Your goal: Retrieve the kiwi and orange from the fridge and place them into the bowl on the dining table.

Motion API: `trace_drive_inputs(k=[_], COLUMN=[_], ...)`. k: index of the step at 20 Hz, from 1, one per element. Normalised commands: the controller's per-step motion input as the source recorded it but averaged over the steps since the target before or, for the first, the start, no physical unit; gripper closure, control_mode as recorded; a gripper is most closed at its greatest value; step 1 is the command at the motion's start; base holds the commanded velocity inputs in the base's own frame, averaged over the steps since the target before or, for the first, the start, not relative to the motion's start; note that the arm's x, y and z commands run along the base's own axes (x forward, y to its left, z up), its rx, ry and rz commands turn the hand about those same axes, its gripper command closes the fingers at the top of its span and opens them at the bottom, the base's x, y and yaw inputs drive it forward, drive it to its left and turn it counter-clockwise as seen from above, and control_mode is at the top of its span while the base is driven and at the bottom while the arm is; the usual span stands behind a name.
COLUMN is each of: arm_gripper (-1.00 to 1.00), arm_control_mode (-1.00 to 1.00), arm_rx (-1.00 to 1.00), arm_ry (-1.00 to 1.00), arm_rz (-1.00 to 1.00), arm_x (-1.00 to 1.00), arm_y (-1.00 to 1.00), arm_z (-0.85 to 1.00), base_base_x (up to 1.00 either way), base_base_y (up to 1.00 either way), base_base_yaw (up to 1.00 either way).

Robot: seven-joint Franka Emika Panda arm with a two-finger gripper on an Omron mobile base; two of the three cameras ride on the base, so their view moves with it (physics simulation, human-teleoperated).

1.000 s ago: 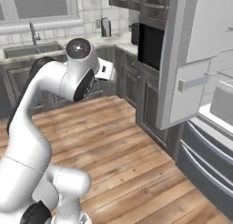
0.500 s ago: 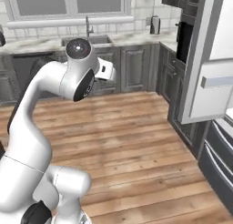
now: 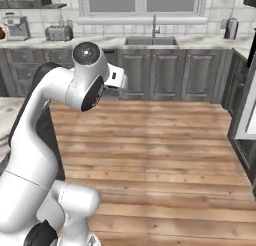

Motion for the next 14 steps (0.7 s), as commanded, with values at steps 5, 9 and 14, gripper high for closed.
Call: trace_drive_inputs(k=[5,9,14], arm_gripper=[1.00,1.00,1.00], arm_control_mode=[1.00,1.00,1.00], arm_rx=[0.00,0.00,0.00], arm_ry=[0.00,0.00,0.00], arm_rz=[0.00,0.00,0.00], arm_x=[0.00,0.00,0.00], arm_y=[0.00,0.00,0.00], arm_z=[0.00,0.00,0.00], base_base_x=[-0.60,-0.17,0.19], base_base_y=[-0.32,-0.03,0.47], base_base_yaw=[0.46,0.36,0.25])
